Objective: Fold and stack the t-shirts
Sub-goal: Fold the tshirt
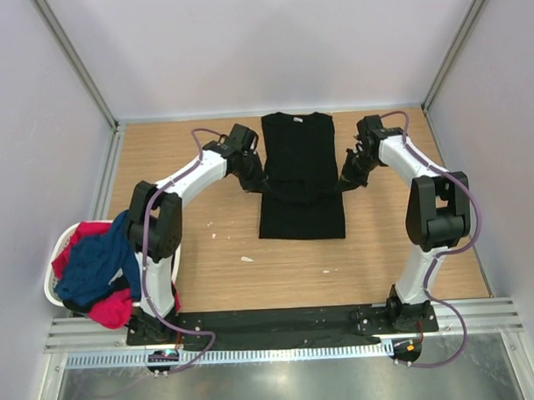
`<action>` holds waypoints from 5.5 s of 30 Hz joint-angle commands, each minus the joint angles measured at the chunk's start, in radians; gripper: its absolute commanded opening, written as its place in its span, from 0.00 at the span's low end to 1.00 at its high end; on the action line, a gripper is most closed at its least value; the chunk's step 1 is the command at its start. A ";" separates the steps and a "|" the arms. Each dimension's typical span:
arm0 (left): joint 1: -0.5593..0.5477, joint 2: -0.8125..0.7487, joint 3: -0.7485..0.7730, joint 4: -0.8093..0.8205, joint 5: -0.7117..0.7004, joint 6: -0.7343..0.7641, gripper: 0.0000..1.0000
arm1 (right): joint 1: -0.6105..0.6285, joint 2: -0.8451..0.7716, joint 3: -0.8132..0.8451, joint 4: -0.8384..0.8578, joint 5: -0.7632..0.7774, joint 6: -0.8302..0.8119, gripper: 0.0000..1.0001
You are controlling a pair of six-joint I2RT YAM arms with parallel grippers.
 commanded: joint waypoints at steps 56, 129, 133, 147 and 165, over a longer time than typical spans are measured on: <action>0.124 0.263 0.502 -0.092 0.059 0.056 0.60 | -0.086 0.289 0.494 -0.058 -0.069 -0.042 0.50; -0.008 -0.276 -0.382 0.190 0.004 -0.077 0.69 | -0.023 -0.240 -0.362 0.144 -0.013 -0.108 0.96; -0.037 -0.316 -0.494 0.235 0.007 -0.116 0.68 | -0.012 -0.266 -0.452 0.184 -0.032 -0.090 0.89; -0.063 -0.220 -0.504 0.342 0.026 -0.157 0.57 | -0.009 -0.185 -0.413 0.232 0.010 -0.065 0.57; -0.047 -0.146 -0.413 0.218 -0.045 -0.097 0.43 | -0.006 -0.125 -0.381 0.226 -0.011 -0.053 0.44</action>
